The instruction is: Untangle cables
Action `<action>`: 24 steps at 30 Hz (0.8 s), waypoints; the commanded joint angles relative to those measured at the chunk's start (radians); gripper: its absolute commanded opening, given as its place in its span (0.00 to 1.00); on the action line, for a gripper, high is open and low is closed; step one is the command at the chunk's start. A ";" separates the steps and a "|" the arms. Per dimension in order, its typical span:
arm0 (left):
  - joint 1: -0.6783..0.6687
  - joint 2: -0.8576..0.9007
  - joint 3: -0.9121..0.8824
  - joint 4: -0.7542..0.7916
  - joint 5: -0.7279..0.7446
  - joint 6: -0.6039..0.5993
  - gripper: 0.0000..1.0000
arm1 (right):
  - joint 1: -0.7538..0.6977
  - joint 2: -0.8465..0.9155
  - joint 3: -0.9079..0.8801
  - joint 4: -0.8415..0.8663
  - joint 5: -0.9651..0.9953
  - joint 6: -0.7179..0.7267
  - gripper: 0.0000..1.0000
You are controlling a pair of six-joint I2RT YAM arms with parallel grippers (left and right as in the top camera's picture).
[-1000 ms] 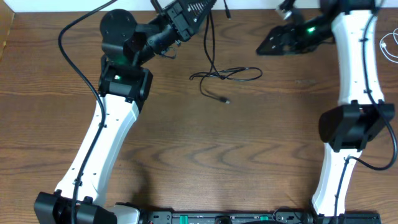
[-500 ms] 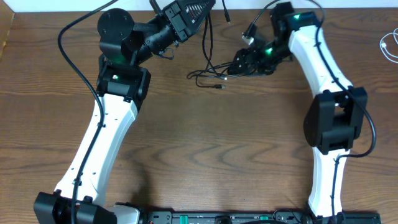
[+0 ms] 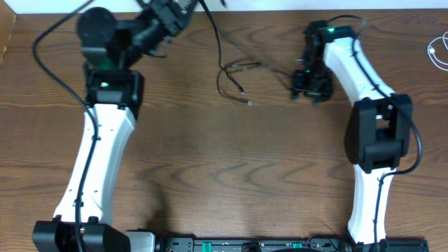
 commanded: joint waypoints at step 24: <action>0.024 -0.015 0.014 -0.804 -0.018 0.590 0.40 | -0.257 -0.356 0.068 -0.019 -0.395 -0.225 0.01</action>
